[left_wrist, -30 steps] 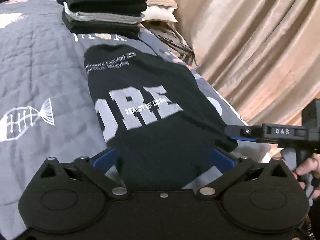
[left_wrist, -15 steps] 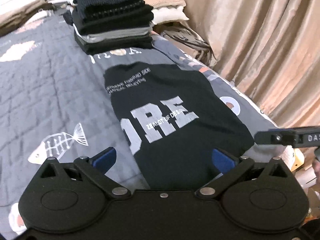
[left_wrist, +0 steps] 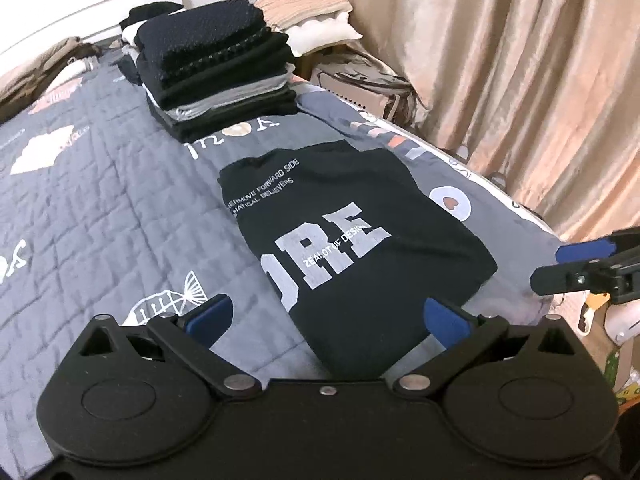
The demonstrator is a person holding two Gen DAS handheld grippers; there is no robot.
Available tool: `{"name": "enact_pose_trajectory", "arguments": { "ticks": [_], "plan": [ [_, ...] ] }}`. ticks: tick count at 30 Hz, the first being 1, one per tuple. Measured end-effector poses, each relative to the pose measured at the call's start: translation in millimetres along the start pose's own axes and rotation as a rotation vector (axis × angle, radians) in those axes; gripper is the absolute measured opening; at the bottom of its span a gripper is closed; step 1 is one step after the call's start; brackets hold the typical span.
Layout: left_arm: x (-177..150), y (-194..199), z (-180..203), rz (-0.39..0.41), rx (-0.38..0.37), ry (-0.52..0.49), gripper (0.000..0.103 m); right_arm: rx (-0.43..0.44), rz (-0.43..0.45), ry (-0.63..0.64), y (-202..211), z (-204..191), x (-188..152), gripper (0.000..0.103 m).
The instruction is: Fold clothes
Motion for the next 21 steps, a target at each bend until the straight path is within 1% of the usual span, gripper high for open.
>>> {"name": "enact_pose_trajectory", "arguments": {
  "ticks": [5,9,13,17,19,21],
  "plan": [
    [9,12,0,0.014,0.0,-0.021,0.103,-0.008,-0.003,0.029,13,-12,8,0.079],
    [17,19,0,0.007,-0.001,-0.022,0.103,0.001,-0.008,0.033,23,-19,17,0.079],
    [26,27,2,0.014,0.016,-0.053,0.103,-0.013,-0.016,0.049,31,-23,28,0.079],
    [34,31,4,-0.004,0.027,-0.075,0.103,-0.026,-0.041,0.061,35,-27,32,0.079],
    [37,31,4,-0.022,0.022,-0.079,0.103,-0.035,-0.056,0.075,36,-29,33,0.079],
    [39,31,4,-0.039,0.017,-0.081,0.103,-0.027,-0.071,0.074,38,-31,33,0.079]
  ]
}}
Point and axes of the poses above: each gripper's, at about its wrist camera, not at the fingertips, and y roughly against the way its jaws point, z to its right, x to its top, the point moved 5 cm from there along -y, roughly the way its jaws point, and after that the axes turned 9 degrees about x, right-handed, at the moved point
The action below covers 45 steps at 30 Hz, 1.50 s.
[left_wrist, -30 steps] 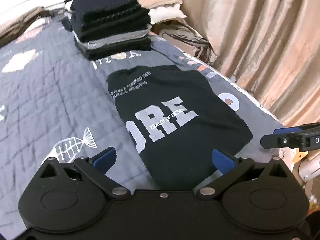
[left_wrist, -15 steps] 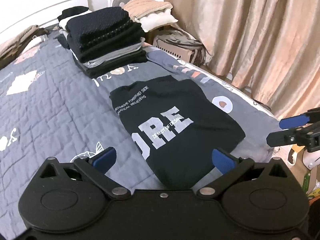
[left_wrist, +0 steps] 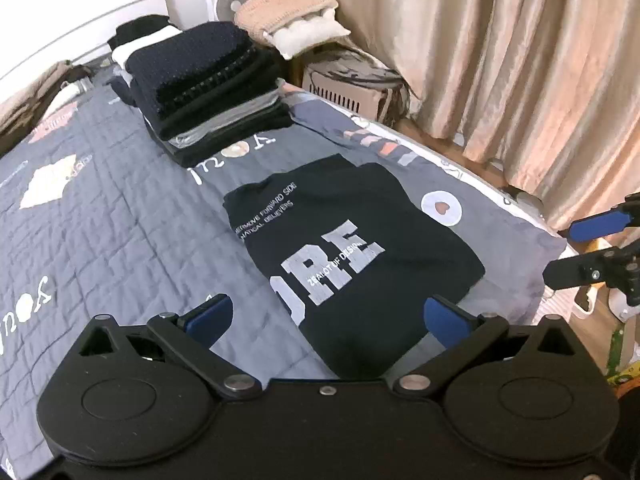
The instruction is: Fold clothes
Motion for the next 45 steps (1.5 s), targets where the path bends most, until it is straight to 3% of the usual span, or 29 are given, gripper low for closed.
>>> {"name": "enact_pose_trajectory", "arguments": {
  "ticks": [16,33,45],
  "plan": [
    [0,13,5,-0.069,0.021,-0.097,0.103,0.019,-0.057,-0.009,9,-4,8,0.079],
    [-1,19,-2,-0.069,0.02,-0.083,0.103,-0.007,-0.076,0.002,9,-5,4,0.079],
    [-1,21,-8,-0.065,0.035,-0.079,0.103,0.012,-0.04,0.044,13,-22,14,0.079]
  ]
}}
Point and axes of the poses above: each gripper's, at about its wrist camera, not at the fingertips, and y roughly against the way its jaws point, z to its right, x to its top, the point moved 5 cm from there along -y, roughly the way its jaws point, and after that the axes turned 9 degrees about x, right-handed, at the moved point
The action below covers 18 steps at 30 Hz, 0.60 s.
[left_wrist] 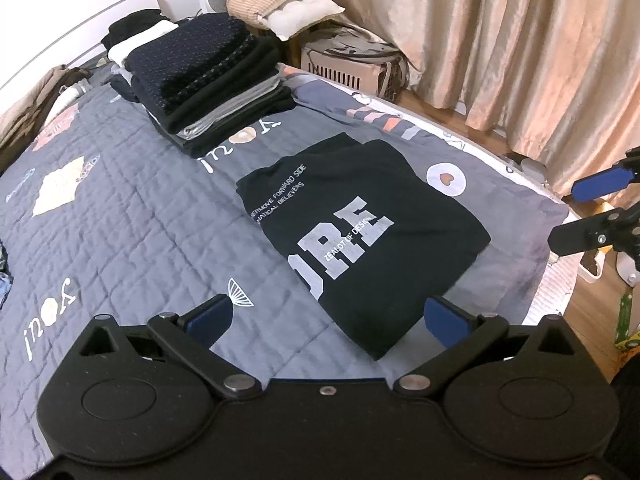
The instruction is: Fold clothes
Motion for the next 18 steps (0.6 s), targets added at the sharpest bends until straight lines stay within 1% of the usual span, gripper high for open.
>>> {"name": "enact_pose_trajectory", "arguments": {
  "ticks": [14,18],
  "plan": [
    [1.9,3.0,1.1,0.007,0.004,-0.013,0.103,0.018,0.022,0.014,3.1,-5.5,2.4,0.079],
    [2.7,7.3,1.1,0.035,-0.002,-0.013,0.103,0.023,0.021,0.015,3.5,-6.6,1.8,0.079]
  ]
}}
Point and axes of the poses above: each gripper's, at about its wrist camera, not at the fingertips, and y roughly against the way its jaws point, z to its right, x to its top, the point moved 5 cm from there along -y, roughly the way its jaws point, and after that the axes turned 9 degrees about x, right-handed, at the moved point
